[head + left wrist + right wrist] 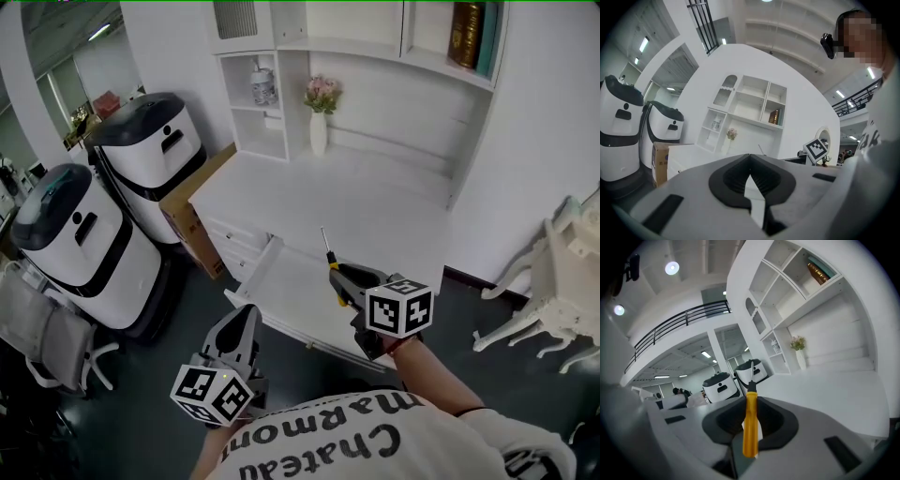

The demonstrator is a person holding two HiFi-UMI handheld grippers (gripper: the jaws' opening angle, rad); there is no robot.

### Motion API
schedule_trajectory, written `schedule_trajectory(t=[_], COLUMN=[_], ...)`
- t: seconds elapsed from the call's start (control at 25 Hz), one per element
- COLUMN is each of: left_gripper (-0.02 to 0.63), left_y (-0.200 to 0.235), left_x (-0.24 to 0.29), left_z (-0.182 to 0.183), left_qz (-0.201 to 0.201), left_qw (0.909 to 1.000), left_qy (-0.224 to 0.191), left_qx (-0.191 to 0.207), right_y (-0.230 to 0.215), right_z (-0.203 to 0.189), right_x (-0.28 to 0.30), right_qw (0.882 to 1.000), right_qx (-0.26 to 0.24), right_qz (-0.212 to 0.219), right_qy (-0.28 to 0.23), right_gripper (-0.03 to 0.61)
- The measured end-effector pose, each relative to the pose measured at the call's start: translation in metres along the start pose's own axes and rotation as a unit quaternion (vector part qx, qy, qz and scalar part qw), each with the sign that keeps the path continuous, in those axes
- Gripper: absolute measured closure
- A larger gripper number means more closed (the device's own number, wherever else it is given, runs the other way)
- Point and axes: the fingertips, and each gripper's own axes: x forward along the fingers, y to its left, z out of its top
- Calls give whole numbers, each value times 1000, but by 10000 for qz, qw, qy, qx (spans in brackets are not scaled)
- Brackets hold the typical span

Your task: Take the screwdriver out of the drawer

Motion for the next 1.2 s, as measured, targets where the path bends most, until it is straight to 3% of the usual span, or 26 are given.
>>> schedule_trajectory(t=[0.4, 0.88, 1.2], left_gripper=[591, 591, 591], left_y=[-27, -91, -134], left_x=[8, 23, 29], left_z=[12, 0, -14], left_qz=[55, 373, 593], left_qw=[9998, 9984, 9974], left_qy=[-203, -398, -382], left_qx=[44, -154, -134], right_y=[22, 4, -15], right_z=[55, 62, 53], right_x=[-41, -92, -127], right_qw=[9951, 9913, 9891], right_qx=[-186, -613, -616], right_qz=[537, 1007, 1264], right_qy=[-810, -580, -438], right_gripper=[494, 494, 494])
